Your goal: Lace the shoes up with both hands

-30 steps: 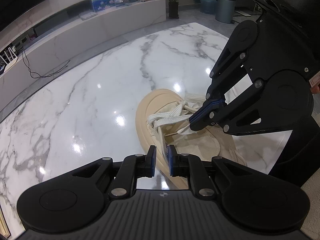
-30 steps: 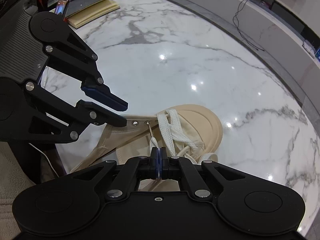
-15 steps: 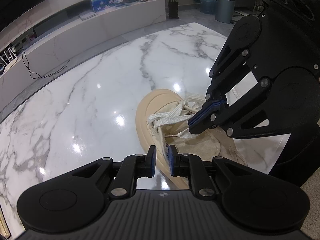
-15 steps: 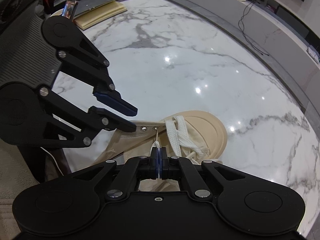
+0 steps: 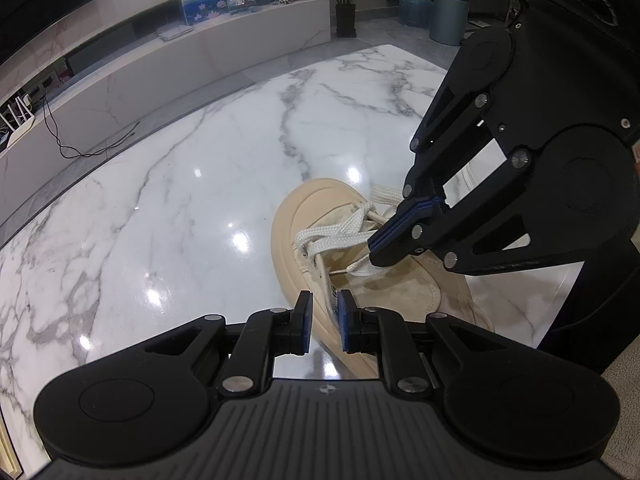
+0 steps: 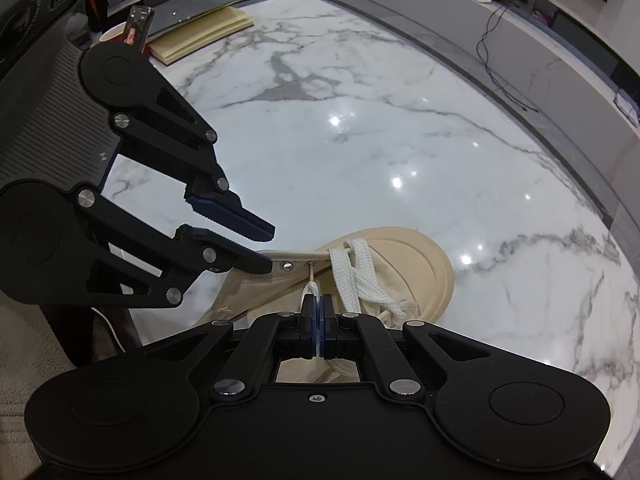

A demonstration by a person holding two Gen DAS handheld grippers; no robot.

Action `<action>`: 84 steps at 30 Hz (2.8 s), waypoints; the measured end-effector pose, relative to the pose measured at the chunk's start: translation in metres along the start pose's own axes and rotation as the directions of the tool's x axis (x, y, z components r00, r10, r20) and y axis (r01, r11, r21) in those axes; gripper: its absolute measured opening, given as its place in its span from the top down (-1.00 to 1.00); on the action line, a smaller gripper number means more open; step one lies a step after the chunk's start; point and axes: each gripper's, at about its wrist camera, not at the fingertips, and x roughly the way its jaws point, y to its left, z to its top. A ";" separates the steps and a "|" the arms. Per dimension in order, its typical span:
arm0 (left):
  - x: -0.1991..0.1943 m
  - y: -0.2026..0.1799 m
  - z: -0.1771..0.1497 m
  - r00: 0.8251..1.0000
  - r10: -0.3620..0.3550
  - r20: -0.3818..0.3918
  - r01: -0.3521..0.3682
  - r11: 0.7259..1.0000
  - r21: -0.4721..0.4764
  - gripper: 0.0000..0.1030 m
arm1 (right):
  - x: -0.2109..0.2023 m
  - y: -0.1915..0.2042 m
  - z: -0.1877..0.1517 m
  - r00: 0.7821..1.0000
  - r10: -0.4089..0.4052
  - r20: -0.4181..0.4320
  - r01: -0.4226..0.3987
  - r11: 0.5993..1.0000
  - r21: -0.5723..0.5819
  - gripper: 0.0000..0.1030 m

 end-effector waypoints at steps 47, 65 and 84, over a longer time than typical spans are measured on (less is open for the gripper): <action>0.009 -0.004 0.005 1.000 0.007 0.020 -0.013 0.942 0.335 0.57 | -0.018 0.001 -0.015 0.983 -0.056 0.176 0.040 0.995 0.094 0.87; 0.045 -0.027 -0.004 1.000 0.022 -0.018 -0.002 0.684 0.730 0.57 | -0.029 0.008 -0.039 0.988 -0.129 0.088 0.122 0.990 0.076 0.37; 0.064 -0.034 0.007 0.997 -0.012 -0.078 0.070 0.588 0.806 0.94 | -0.032 0.010 -0.068 0.991 -0.055 0.119 0.021 0.962 0.271 0.37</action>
